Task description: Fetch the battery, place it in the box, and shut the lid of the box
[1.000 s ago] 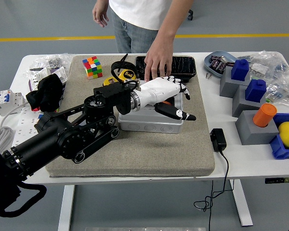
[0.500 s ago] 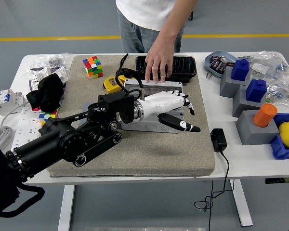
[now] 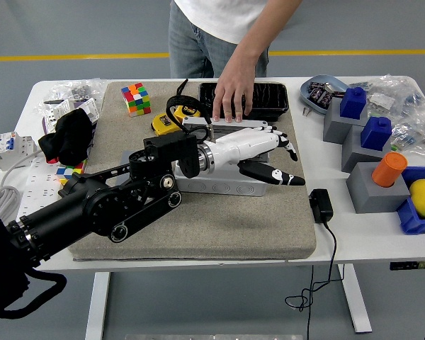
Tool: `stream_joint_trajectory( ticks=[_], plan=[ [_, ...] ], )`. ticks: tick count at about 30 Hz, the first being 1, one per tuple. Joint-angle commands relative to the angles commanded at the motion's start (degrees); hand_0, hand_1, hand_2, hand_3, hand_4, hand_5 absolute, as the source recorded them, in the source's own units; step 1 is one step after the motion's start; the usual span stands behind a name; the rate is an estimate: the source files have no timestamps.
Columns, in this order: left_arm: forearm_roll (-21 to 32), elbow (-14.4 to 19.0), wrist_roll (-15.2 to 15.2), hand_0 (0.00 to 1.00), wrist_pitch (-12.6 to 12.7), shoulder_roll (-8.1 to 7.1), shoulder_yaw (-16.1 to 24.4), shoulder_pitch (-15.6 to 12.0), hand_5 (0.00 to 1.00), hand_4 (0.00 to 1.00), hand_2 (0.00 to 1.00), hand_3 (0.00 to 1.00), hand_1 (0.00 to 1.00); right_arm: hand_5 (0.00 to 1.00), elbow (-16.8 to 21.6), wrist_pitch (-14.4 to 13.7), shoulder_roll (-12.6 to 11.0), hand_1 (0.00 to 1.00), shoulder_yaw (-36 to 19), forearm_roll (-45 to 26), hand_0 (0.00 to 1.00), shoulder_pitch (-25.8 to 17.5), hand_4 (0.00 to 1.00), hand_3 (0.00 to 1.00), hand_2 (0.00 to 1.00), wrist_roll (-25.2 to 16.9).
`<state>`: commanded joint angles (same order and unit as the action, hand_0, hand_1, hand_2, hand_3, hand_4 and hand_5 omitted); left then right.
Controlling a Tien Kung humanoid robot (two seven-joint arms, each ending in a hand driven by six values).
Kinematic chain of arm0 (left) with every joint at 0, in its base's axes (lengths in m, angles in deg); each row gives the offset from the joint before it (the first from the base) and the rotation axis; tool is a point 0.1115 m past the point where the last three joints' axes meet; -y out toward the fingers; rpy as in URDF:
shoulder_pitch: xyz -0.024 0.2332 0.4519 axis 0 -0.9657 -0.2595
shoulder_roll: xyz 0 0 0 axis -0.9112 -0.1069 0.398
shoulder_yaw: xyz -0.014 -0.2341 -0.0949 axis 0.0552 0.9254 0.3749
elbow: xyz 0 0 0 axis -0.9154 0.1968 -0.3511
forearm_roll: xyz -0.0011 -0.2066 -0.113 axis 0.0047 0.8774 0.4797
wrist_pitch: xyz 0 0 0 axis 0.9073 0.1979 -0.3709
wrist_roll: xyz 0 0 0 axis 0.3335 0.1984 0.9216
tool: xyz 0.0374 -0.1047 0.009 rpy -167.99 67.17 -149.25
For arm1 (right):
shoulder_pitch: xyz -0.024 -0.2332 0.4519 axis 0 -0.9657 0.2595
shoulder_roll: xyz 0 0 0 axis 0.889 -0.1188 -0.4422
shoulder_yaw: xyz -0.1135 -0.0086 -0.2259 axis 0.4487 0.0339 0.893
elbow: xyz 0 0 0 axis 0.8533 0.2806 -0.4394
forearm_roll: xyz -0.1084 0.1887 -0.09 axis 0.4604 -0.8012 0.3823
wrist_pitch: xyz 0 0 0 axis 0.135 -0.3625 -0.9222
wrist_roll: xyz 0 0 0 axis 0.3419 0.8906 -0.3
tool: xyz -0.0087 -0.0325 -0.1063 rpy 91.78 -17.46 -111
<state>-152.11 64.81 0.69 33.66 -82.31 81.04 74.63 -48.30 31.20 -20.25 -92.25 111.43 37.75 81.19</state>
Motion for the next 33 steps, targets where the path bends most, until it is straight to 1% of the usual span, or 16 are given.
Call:
stream_joint_trajectory(
  ticks=[1, 3, 4, 5, 7, 10, 11, 13, 18, 19, 21, 24, 28, 30, 32, 33],
  plan=[
    [-1.0, 0.2, 0.2, 0.95, 0.1, 0.0, 0.9, -0.2, 0.998, 0.998, 0.812, 0.728, 0.902, 0.998, 0.0, 0.0, 0.0, 0.798, 0.0, 0.0, 0.831, 0.0, 0.998, 0.823, 0.771, 0.0],
    [-4.9, 1.4, 2.1, 0.95, 2.3, 0.0, 4.4, -1.3, 0.998, 0.998, 0.812, 0.728, 0.902, 0.998, 0.0, 0.0, 0.1, 0.798, 0.1, -0.1, 0.831, -0.1, 0.998, 0.823, 0.771, -0.1],
    [-7.0, 2.1, 3.8, 0.95, 4.3, 0.0, 6.4, -1.8, 0.998, 0.998, 0.812, 0.728, 0.902, 0.998, 0.0, 0.0, 0.1, 0.798, -0.1, 0.0, 0.831, -0.1, 0.998, 0.823, 0.771, -0.1],
    [-9.2, 2.5, 4.9, 0.903, 6.2, 0.0, 7.8, -2.1, 0.998, 0.998, 0.844, 0.808, 0.902, 0.998, 0.0, 0.0, 0.1, 0.798, -0.2, 0.1, 0.831, -0.2, 0.998, 0.821, 0.77, 0.0],
    [-14.0, 3.5, 7.6, 0.903, 10.4, 0.0, 11.5, -3.1, 0.998, 0.998, 0.844, 0.808, 0.902, 0.998, 0.0, 0.0, 0.2, 0.798, -0.4, 0.3, 0.831, -0.3, 0.998, 0.821, 0.77, 0.0],
    [-20.7, 4.7, 8.3, 0.903, 14.8, 0.0, 16.4, -5.3, 0.998, 0.998, 0.844, 0.808, 0.902, 0.998, 0.0, -0.1, 0.3, 0.798, -0.6, 0.2, 0.831, -0.5, 0.998, 0.821, 0.77, 0.0],
    [-23.5, 5.3, 7.8, 0.998, 16.5, 0.0, 19.2, -7.0, 0.998, 0.998, 0.998, 0.966, 0.998, 0.998, 0.0, -0.1, 0.4, 0.798, -1.0, 0.5, 0.83, -0.6, 0.998, 0.822, 0.77, 0.0],
    [-26.5, 6.2, 6.4, 0.998, 17.8, 0.0, 23.1, -9.2, 0.998, 0.998, 0.998, 0.966, 0.998, 0.998, 0.0, -0.1, 0.5, 0.798, -1.1, 0.4, 0.83, -0.7, 0.998, 0.822, 0.77, 0.0],
    [-26.5, 9.0, 4.2, 0.998, 20.7, 0.0, 33.6, -15.2, 0.998, 0.998, 0.998, 0.998, 0.998, 0.998, 0.0, -0.3, 0.7, 0.798, -2.1, 1.2, 0.829, -0.9, 0.998, 0.822, 0.773, 0.1],
    [-26.5, 10.3, 3.8, 0.998, 22.2, 0.0, 36.4, -17.3, 0.998, 0.998, 0.998, 0.998, 0.998, 0.998, 0.0, -0.5, 0.7, 0.798, -2.3, 1.3, 0.829, -0.9, 0.998, 0.822, 0.773, 0.0],
    [-26.5, 11.3, 3.4, 0.998, 23.7, 0.0, 40.6, -19.4, 0.998, 0.998, 0.998, 0.998, 0.998, 0.998, 0.0, -0.7, 0.8, 0.798, -2.6, 1.7, 0.829, -0.9, 0.998, 0.822, 0.773, 0.0],
    [-26.5, 13.3, 2.1, 0.998, 27.5, -0.04, 47.8, -23.5, 0.998, 0.998, 0.998, 0.998, 0.998, 0.998, 0.0, -1.4, 0.8, 0.805, -3.7, 2.9, 0.83, -0.9, 0.998, 0.821, 0.778, -0.1],
    [-25.2, 14.8, 1.2, 0.998, 31.3, -0.96, 56.3, -27.6, 0.998, 0.998, 0.998, 0.998, 0.998, 0.998, 0.0, -2.3, 0.9, 0.805, -4.6, 3.9, 0.83, -0.9, 0.998, 0.821, 0.778, -0.4],
    [-21.2, 14.9, 1.3, 0.998, 30.8, -1.66, 60.6, -29.5, 0.998, 0.998, 0.998, 0.998, 0.998, 0.998, 0.0, -2.6, 1.0, 0.814, -5.1, 4.3, 0.832, -0.9, 0.998, 0.823, 0.786, -0.4],
    [-18.3, 14.8, 1.3, 0.998, 30.0, -2.16, 62.9, -30.5, 0.998, 0.998, 0.998, 0.998, 0.998, 0.998, 0.0, -2.7, 1.0, 0.814, -5.2, 4.4, 0.832, -1.0, 0.998, 0.823, 0.786, -0.4],
    [-16.0, 14.7, 1.3, 0.998, 28.6, -2.56, 64.3, -31.4, 0.998, 0.998, 0.998, 0.998, 0.998, 0.998, 0.0, -2.7, 1.0, 0.814, -5.3, 4.5, 0.832, -1.0, 0.998, 0.823, 0.786, -0.4]
  ],
)
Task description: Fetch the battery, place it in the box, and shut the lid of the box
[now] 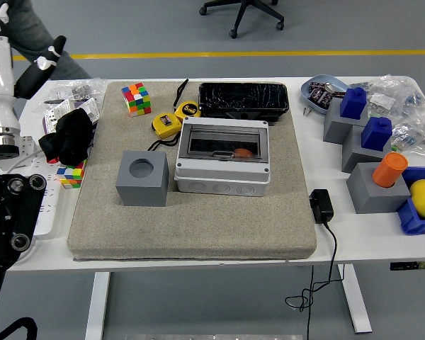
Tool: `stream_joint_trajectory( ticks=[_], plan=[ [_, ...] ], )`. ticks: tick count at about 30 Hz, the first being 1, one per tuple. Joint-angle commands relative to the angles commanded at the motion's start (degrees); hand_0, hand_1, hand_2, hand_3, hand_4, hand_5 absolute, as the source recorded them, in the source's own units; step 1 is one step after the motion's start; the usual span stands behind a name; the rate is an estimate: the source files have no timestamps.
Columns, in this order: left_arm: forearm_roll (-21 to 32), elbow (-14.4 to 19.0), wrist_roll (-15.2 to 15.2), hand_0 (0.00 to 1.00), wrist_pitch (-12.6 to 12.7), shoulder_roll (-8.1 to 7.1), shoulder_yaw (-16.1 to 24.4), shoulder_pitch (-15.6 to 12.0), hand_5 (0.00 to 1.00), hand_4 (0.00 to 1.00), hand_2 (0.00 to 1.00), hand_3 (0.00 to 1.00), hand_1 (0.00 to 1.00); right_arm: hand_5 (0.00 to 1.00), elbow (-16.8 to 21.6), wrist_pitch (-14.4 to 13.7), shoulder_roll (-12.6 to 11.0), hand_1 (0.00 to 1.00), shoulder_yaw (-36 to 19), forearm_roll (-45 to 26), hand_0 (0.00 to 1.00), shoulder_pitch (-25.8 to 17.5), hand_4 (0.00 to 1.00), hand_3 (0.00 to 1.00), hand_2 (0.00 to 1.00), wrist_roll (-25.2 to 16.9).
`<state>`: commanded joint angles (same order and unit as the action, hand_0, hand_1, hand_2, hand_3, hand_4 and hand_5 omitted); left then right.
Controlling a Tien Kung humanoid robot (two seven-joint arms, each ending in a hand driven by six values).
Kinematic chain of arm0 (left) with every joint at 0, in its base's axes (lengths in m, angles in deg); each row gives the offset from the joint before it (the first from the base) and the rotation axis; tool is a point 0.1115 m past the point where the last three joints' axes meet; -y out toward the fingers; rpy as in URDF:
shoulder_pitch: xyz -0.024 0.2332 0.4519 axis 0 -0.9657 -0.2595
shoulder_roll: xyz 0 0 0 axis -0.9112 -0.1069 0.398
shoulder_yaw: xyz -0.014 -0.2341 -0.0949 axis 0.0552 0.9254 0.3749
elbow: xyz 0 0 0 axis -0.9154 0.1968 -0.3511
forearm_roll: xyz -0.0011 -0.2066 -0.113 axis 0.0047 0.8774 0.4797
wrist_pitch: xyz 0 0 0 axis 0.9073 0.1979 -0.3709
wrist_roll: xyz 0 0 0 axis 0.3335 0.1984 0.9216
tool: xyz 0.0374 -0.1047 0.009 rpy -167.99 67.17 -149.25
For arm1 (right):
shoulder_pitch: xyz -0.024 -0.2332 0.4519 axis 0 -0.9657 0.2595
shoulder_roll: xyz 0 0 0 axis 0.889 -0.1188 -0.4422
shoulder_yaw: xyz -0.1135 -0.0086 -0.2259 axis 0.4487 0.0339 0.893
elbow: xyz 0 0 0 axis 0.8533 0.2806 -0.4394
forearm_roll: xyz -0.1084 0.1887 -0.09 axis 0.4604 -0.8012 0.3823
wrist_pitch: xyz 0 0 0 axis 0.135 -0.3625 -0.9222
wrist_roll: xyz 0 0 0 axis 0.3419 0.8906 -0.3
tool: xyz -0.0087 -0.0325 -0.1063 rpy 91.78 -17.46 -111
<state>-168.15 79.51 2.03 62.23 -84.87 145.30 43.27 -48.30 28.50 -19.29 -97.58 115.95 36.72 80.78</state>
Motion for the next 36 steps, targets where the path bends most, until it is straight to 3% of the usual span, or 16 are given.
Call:
stream_joint_trajectory(
  ticks=[4, 7, 8, 11, 13, 14, 19, 20, 26, 33, 36],
  plan=[
    [8.4, 0.2, -1.5, 0.998, -7.2, -2.46, 4.4, -3.4, 0.998, 0.998, 0.998, 0.998, 0.998, 0.998, 0.0, 0.1, 0.0, 0.813, -0.7, 0.3, 0.833, -0.5, 0.998, 0.822, 0.785, 0.1],
    [10.2, 0.7, -1.7, 0.998, -12.4, -3.67, 5.6, -4.7, 0.998, 0.998, 0.998, 0.998, 0.998, 0.998, 0.0, 0.1, 0.0, 0.813, -1.2, 0.6, 0.833, -0.7, 0.998, 0.822, 0.785, 0.3],
    [10.5, 1.0, -1.5, 0.976, -14.1, -4.25, 6.0, -5.1, 0.998, 0.998, 0.943, 0.901, 0.978, 0.998, 0.0, 0.2, -0.1, 0.814, -1.2, 0.6, 0.833, -0.7, 0.998, 0.822, 0.787, 0.3],
    [13.6, 1.9, -0.9, 0.976, -18.8, -5.5, 6.3, -5.8, 0.998, 0.998, 0.943, 0.901, 0.978, 0.998, 0.0, 0.2, -0.1, 0.814, -1.5, 0.6, 0.833, -0.6, 0.998, 0.822, 0.787, 0.1],
    [15.1, 2.4, -0.7, 0.976, -21.9, -5.7, 6.5, -5.9, 0.998, 0.998, 0.943, 0.901, 0.978, 0.998, 0.0, 0.3, -0.1, 0.814, -1.7, 0.5, 0.833, -0.6, 0.998, 0.822, 0.787, 0.0],
    [17.1, 2.6, -0.4, 0.868, -23.8, -5.7, 6.2, -5.9, 0.998, 0.998, 0.834, 0.819, 0.876, 0.998, 0.0, 0.4, -0.1, 0.815, -1.9, 0.7, 0.834, -0.6, 0.998, 0.823, 0.788, 0.0],
    [26.9, 2.3, 0.4, 0.868, -30.8, -5.65, 4.4, -5.8, 0.998, 0.998, 0.834, 0.819, 0.876, 0.998, 0.0, 0.7, -0.1, 0.815, -3.0, 1.3, 0.834, -0.8, 0.998, 0.823, 0.788, -0.3],
    [28.2, 2.1, 0.4, 0.828, -31.3, -5.63, 4.0, -5.9, 0.998, 0.998, 0.784, 0.768, 0.814, 0.998, 0.0, 0.7, -0.1, 0.816, -3.2, 1.4, 0.833, -0.8, 0.998, 0.824, 0.791, -0.4],
    [33.9, 1.5, 0.4, 0.828, -32.9, -4.57, 2.2, -7.4, 0.998, 0.998, 0.784, 0.768, 0.814, 0.998, 0.0, 0.6, -0.1, 0.816, -5.2, 2.7, 0.833, -1.1, 0.998, 0.824, 0.791, -0.6],
    [34.0, 1.3, 0.6, 0.809, -33.3, -4.4, 1.6, -8.8, 0.998, 0.998, 0.761, 0.743, 0.786, 0.998, 0.0, 0.3, 0.5, 0.818, -5.2, 2.2, 0.834, -0.6, 0.998, 0.825, 0.794, -1.1],
    [31.6, 2.1, 0.8, 0.809, -32.6, -3.68, 2.5, -9.1, 0.998, 0.998, 0.761, 0.743, 0.786, 0.998, 0.0, 0.5, 0.5, 0.818, -4.7, 2.0, 0.834, -1.2, 0.998, 0.825, 0.794, -1.3]
  ],
)
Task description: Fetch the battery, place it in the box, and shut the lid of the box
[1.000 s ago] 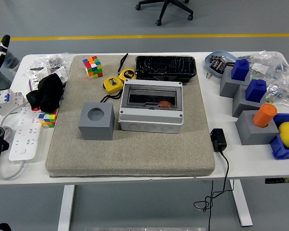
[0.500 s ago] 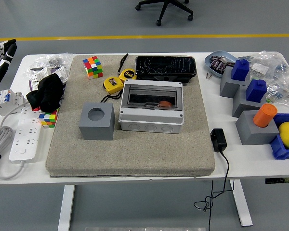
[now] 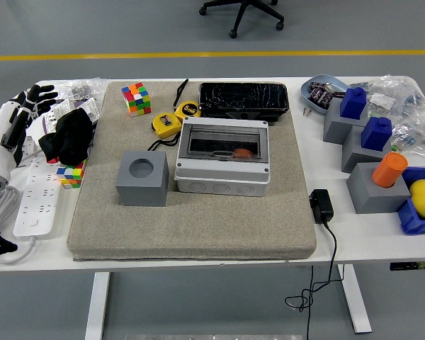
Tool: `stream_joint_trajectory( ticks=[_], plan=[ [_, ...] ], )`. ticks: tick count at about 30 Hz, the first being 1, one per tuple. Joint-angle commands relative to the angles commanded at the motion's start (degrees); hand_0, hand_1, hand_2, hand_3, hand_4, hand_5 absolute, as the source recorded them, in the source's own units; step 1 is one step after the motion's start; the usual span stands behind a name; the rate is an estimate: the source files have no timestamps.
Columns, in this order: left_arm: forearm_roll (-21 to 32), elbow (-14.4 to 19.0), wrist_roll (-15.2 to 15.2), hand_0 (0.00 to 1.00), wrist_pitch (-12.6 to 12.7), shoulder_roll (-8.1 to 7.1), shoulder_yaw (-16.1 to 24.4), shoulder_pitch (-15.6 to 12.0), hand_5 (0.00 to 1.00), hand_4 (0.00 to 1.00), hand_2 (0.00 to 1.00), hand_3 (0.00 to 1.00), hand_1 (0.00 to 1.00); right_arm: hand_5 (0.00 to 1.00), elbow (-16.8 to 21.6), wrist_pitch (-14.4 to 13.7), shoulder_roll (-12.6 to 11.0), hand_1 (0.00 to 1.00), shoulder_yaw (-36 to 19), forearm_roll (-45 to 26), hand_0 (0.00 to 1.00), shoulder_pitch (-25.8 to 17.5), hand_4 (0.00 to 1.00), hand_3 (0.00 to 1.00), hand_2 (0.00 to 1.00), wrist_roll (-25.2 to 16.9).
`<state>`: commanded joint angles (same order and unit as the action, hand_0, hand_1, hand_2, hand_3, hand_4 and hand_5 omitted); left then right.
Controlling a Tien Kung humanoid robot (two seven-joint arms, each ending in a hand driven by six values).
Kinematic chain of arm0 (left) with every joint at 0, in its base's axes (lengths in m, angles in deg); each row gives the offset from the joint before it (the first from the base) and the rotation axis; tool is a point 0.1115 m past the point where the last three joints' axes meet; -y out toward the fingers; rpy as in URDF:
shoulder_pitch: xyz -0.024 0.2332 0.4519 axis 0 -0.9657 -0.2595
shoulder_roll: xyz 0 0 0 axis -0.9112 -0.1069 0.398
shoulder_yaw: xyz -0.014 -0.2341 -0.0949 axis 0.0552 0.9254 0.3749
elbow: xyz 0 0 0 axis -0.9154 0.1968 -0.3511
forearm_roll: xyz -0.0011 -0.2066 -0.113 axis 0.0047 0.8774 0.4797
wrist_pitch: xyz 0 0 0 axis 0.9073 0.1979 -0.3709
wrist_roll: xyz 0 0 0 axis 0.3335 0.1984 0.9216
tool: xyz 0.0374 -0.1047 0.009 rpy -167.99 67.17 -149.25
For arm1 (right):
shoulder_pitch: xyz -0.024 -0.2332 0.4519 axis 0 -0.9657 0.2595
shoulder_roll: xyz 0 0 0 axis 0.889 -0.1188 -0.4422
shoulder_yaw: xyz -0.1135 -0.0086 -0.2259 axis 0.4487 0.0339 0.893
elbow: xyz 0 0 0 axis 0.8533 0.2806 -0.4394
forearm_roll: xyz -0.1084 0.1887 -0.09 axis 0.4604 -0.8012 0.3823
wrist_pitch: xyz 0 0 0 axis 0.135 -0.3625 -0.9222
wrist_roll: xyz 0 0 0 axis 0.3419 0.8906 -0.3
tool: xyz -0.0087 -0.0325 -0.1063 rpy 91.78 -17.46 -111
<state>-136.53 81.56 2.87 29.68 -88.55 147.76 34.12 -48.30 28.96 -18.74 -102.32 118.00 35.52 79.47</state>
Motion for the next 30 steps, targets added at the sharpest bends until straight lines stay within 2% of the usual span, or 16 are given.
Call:
stream_joint_trajectory(
  ticks=[5, 14, 15, 20, 21, 30],
  plan=[
    [-3.8, 0.4, 0.0, 0.799, 1.4, 0.65, 0.2, -0.7, 0.998, 0.998, 0.751, 0.735, 0.778, 0.998, 0.0, 0.2, -0.1, 0.817, -1.5, 1.8, 0.835, -0.8, 0.998, 0.826, 0.795, 0.4],
    [-1.6, -0.7, 1.2, 0.789, 2.8, 1.15, 0.0, -1.3, 0.998, 0.998, 0.747, 0.732, 0.772, 0.998, 0.0, 0.3, -0.3, 0.819, -1.1, 1.7, 0.835, -0.1, 0.998, 0.826, 0.795, -0.6],
    [-1.4, -0.9, 1.2, 0.782, 2.7, 1.2, 0.1, -1.3, 0.943, 0.998, 0.748, 0.738, 0.772, 0.998, 0.0, 0.2, -0.4, 0.822, -1.4, 1.9, 0.839, 0.0, 0.998, 0.827, 0.799, -0.6],
    [-2.1, -1.4, 0.7, 0.782, 2.5, 1.22, 0.2, -1.2, 0.943, 0.998, 0.748, 0.738, 0.772, 0.998, 0.0, 1.0, -0.4, 0.822, -1.9, 3.3, 0.839, 0.1, 0.998, 0.827, 0.799, -1.4],
    [-2.4, -1.4, 0.6, 0.78, 2.6, 1.29, 0.2, -1.1, 0.839, 0.998, 0.755, 0.74, 0.785, 0.998, 0.0, 1.2, -0.4, 0.871, -2.3, 4.1, 0.864, 0.3, 0.998, 0.837, 0.842, -1.6],
    [-1.2, -1.3, 0.2, 0.771, 4.3, 1.77, -0.7, -0.9, 0.858, 0.998, 0.752, 0.737, 0.78, 0.998, 0.0, 2.2, -0.8, 0.875, -0.2, 3.5, 0.876, 0.9, 0.998, 0.842, 0.848, -1.3]
  ],
)
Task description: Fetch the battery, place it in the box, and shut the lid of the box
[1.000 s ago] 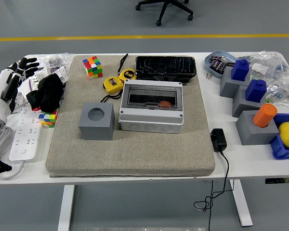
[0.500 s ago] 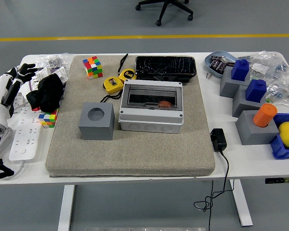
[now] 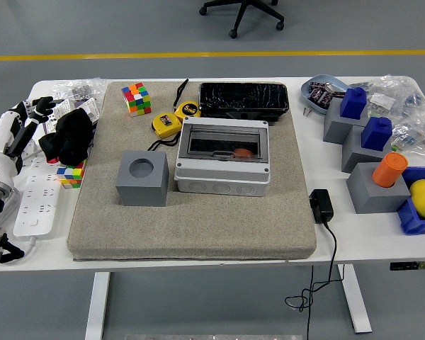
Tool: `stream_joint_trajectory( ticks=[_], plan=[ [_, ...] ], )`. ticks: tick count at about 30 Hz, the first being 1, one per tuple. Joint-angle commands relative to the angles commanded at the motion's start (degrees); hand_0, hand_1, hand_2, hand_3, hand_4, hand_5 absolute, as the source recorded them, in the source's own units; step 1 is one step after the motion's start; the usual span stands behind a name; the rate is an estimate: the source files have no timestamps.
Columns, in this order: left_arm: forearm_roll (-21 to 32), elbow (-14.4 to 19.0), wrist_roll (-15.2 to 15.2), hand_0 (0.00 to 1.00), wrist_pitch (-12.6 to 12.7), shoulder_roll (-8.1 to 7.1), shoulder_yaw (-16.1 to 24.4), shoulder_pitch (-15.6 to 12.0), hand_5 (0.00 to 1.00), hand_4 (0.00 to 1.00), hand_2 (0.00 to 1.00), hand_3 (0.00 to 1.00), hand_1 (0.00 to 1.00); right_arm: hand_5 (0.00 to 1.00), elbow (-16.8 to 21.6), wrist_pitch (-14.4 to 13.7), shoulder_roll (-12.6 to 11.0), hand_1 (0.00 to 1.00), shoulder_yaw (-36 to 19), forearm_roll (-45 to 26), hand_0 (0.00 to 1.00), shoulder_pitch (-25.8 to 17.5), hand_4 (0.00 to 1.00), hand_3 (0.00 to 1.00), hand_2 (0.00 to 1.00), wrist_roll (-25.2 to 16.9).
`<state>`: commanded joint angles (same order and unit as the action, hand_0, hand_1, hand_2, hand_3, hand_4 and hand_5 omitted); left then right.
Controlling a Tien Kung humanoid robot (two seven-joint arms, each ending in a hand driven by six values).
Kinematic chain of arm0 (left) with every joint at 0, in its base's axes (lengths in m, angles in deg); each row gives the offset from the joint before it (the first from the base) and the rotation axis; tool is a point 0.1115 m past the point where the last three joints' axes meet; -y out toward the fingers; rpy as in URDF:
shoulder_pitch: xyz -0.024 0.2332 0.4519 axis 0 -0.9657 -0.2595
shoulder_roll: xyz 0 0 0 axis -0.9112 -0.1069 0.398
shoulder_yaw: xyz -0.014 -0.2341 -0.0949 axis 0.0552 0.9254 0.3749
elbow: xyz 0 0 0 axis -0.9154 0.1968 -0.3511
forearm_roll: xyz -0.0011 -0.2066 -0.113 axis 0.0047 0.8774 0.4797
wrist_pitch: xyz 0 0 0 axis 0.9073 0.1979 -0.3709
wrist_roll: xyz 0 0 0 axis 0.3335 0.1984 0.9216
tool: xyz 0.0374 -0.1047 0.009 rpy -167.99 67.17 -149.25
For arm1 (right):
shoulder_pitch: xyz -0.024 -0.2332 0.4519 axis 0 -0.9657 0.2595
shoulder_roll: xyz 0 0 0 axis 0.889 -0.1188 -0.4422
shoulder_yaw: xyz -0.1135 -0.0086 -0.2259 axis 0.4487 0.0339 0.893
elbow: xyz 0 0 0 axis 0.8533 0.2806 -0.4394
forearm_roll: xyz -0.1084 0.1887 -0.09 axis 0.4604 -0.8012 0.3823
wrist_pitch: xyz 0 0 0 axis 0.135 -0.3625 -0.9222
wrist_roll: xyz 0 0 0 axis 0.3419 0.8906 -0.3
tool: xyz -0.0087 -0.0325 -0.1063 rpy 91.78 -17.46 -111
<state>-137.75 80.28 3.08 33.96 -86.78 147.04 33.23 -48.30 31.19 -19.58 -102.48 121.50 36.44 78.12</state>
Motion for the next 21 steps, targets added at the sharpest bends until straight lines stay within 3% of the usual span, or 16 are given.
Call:
stream_joint_trajectory(
  ticks=[8, 9, 14, 15, 19, 20, 21],
  plan=[
    [-0.2, 0.1, -0.2, 0.767, 0.7, -0.13, -1.0, 0.0, 0.864, 0.998, 0.75, 0.732, 0.777, 0.998, 0.0, -1.0, -0.3, 0.867, -0.3, 2.5, 0.872, -0.4, 0.998, 0.838, 0.828, 1.7],
    [-0.1, 0.1, -0.2, 0.763, 0.7, -0.13, -1.1, 0.0, 0.864, 0.998, 0.745, 0.727, 0.774, 0.897, 0.0, -1.3, -0.3, 0.669, -0.4, 3.1, 0.783, -0.5, 0.998, 0.602, 0.626, 2.0],
    [0.0, 0.2, -0.4, 0.763, 0.9, -0.02, -1.9, -0.2, 0.864, 0.998, 0.745, 0.727, 0.774, 0.897, 0.0, -3.8, 0.0, 0.669, -3.5, 10.2, 0.783, -1.0, 0.998, 0.602, 0.626, 3.3],
    [0.0, 0.2, -0.4, 0.761, 1.0, -0.02, -2.0, -0.2, 0.862, 0.998, 0.744, 0.726, 0.773, 0.611, 0.0, -4.1, 0.1, 0.257, -3.7, 11.2, 0.35, -1.1, 0.94, 0.213, 0.271, 3.6],
    [0.0, 0.1, -0.5, 0.761, 1.1, -0.1, -2.6, -0.3, 0.862, 0.998, 0.744, 0.726, 0.773, 0.611, 0.0, -7.8, 0.6, 0.257, -5.5, 15.6, 0.35, -1.1, 0.94, 0.213, 0.271, 4.1],
    [-0.1, 0.1, -0.5, 0.76, 1.2, -0.08, -2.6, -0.3, 0.859, 0.998, 0.744, 0.723, 0.77, 0.443, 0.0, -9.2, 0.7, 0.059, -4.9, 15.8, 0.065, -1.1, 0.659, 0.096, 0.14, 4.3],
    [-0.2, 0.2, -0.5, 0.76, 1.3, -0.05, -2.5, -0.3, 0.859, 0.998, 0.744, 0.723, 0.77, 0.443, 0.0, -11.3, 0.8, 0.059, -4.2, 16.5, 0.065, -1.1, 0.659, 0.096, 0.14, 4.8]
  ],
)
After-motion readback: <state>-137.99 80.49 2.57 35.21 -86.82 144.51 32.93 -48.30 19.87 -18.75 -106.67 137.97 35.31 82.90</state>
